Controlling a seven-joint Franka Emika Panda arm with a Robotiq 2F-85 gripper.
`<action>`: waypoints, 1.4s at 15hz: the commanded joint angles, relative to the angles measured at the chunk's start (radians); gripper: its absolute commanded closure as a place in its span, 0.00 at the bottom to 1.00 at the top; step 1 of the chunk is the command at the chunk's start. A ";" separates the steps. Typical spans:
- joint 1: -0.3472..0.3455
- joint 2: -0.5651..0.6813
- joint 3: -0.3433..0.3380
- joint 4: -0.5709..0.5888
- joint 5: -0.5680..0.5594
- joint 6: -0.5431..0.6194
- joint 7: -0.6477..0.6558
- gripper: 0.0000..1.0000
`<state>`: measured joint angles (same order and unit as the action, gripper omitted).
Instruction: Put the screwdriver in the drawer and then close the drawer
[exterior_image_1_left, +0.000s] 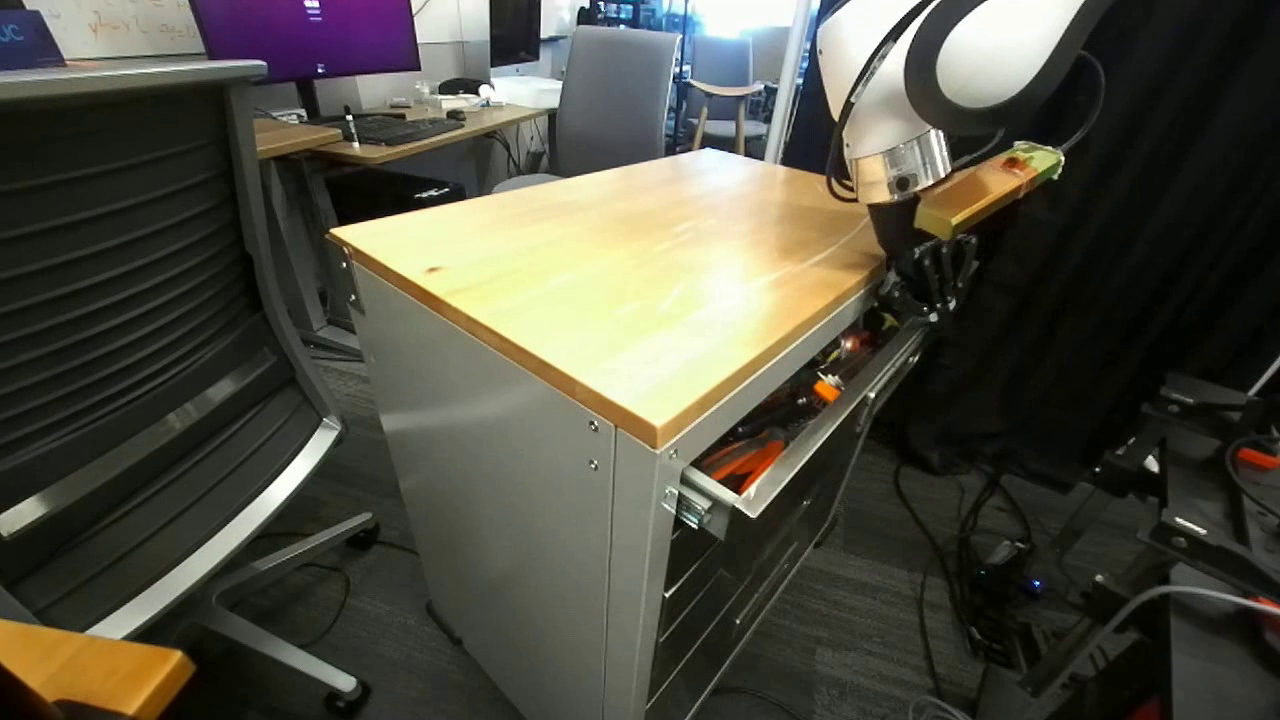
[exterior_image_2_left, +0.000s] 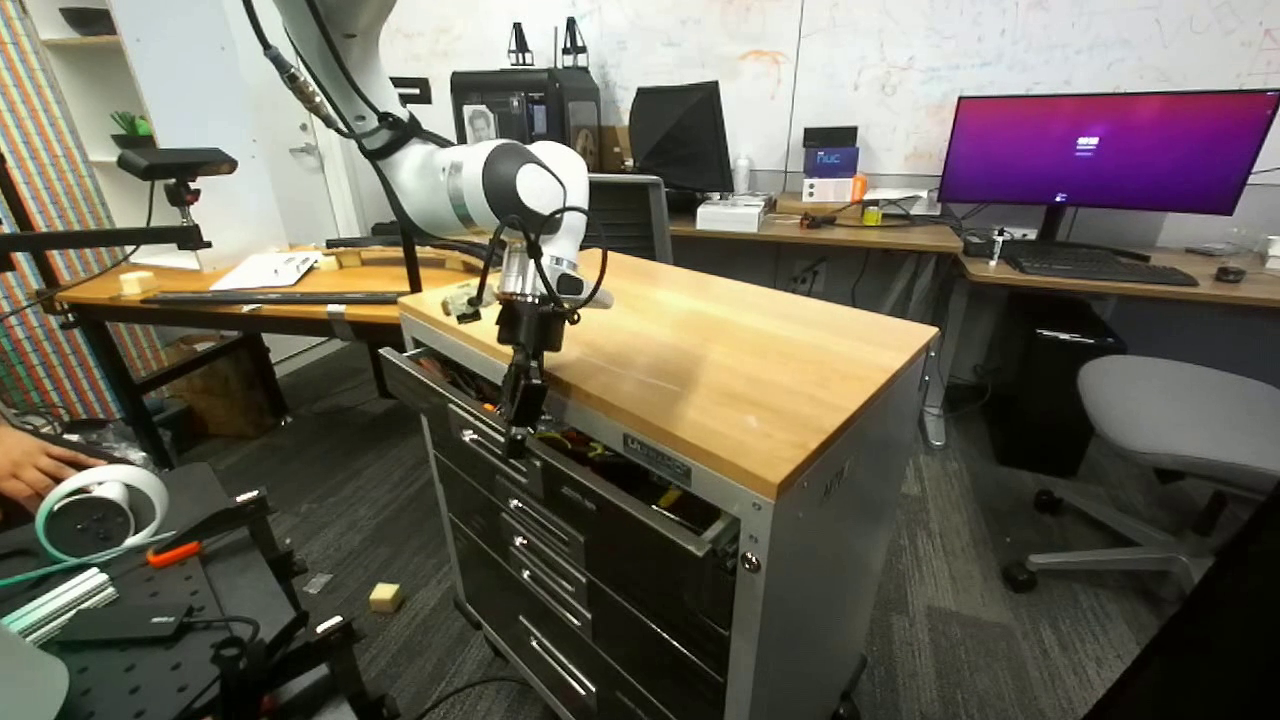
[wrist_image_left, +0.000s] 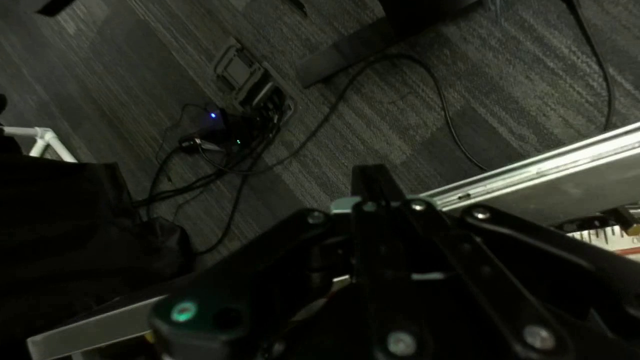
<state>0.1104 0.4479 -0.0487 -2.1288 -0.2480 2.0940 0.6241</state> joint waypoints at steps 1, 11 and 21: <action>0.003 0.008 0.002 -0.015 0.020 0.175 -0.022 0.95; -0.004 -0.104 -0.008 -0.180 0.102 0.453 -0.044 0.95; 0.082 -0.144 -0.093 -0.244 -0.090 0.625 0.024 0.95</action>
<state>0.1483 0.3263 -0.0943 -2.3904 -0.2646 2.6218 0.6014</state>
